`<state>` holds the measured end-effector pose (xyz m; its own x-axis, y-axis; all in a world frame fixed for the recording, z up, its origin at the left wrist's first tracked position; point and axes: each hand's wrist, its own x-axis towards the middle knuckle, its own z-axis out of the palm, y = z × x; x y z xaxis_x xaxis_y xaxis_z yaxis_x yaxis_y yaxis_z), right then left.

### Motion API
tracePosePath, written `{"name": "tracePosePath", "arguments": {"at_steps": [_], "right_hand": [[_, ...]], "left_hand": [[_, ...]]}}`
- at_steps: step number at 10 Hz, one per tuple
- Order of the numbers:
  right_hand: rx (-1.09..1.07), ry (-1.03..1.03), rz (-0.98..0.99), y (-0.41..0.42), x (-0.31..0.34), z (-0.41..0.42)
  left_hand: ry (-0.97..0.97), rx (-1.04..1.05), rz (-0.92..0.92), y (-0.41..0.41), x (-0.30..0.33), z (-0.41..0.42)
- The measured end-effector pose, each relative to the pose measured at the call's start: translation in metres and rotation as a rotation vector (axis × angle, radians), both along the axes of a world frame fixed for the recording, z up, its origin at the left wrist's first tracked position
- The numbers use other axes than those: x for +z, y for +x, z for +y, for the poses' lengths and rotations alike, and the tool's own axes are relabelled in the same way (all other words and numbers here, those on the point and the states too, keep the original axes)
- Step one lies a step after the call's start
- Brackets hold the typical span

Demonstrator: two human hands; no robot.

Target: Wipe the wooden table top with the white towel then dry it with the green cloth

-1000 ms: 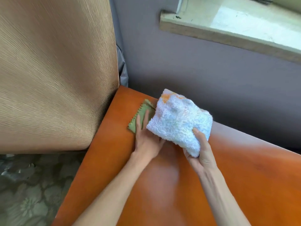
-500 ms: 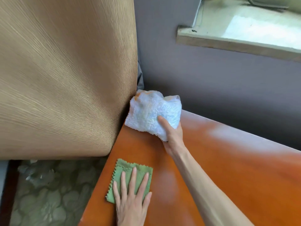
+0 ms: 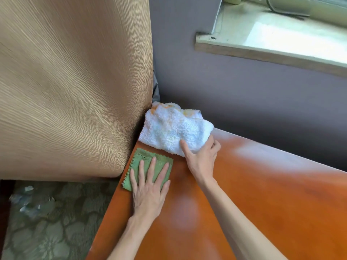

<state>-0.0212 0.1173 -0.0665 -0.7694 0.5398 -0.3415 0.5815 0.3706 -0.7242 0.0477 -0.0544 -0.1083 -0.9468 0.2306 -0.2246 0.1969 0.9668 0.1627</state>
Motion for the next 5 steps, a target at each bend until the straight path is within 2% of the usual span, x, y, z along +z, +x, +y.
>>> {"name": "tracePosePath", "arguments": {"at_steps": [2,3,4,5], "right_hand": [[0.070,0.182,0.239,0.024,-0.007,0.006],[0.240,0.242,0.242,0.052,-0.011,0.005],[0.285,0.258,0.208,0.086,-0.010,0.014],[0.226,0.217,0.189,0.144,-0.003,0.029]], "left_hand": [[-0.012,-0.008,0.046,0.001,-0.007,0.003],[-0.017,-0.020,0.048,0.003,-0.007,0.003],[0.068,-0.064,0.032,-0.002,0.003,0.002],[0.376,0.132,0.066,0.001,0.017,-0.008]]}}
